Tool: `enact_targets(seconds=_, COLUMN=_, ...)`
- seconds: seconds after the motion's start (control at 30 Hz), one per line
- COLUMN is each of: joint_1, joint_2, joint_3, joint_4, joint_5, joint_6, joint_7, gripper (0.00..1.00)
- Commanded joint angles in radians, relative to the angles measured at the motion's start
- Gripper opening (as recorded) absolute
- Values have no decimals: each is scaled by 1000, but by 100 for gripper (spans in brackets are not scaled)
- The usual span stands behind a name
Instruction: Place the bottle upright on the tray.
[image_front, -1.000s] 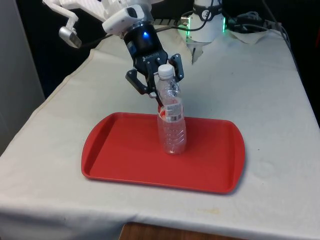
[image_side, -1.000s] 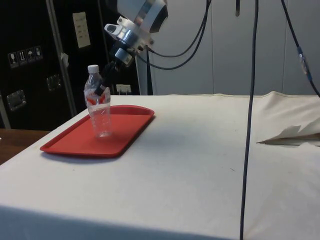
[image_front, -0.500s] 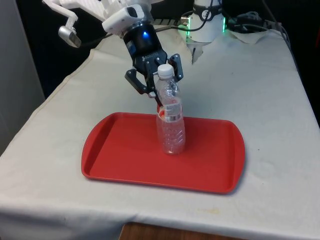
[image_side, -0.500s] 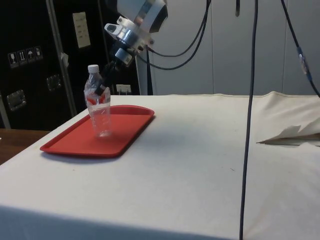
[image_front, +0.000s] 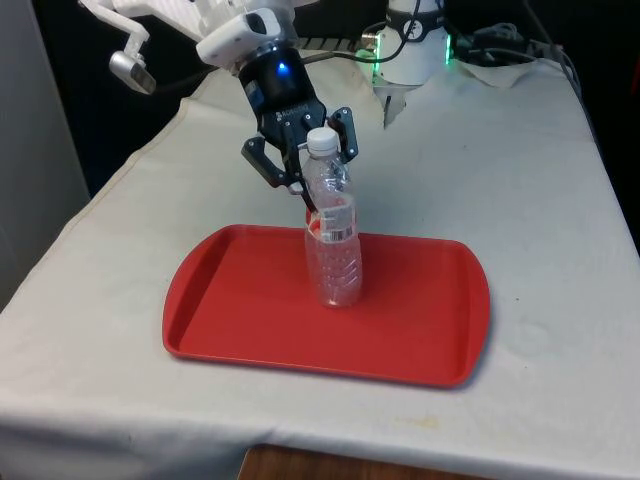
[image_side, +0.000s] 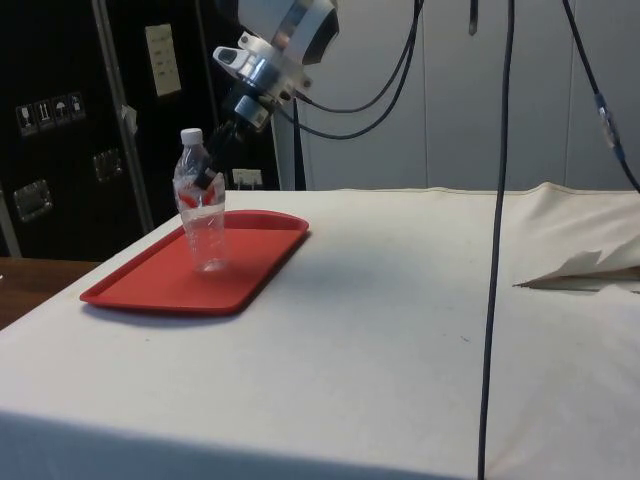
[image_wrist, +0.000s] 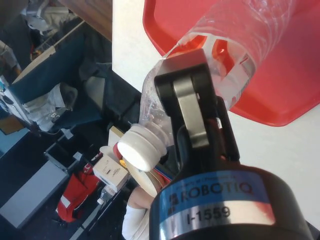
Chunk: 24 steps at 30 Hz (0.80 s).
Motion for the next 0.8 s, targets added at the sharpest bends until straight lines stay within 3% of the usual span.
enact_targets(seconds=0.0, joint_1=-1, joint_2=6, joint_3=1, joint_4=4, joint_5=7, joint_6=6, joint_7=-10, gripper=0)
enact_targets(seconds=0.77, joint_1=6, joint_2=7, joint_3=-1, joint_4=0, joint_5=4, joint_6=20, joint_7=-39, gripper=0)
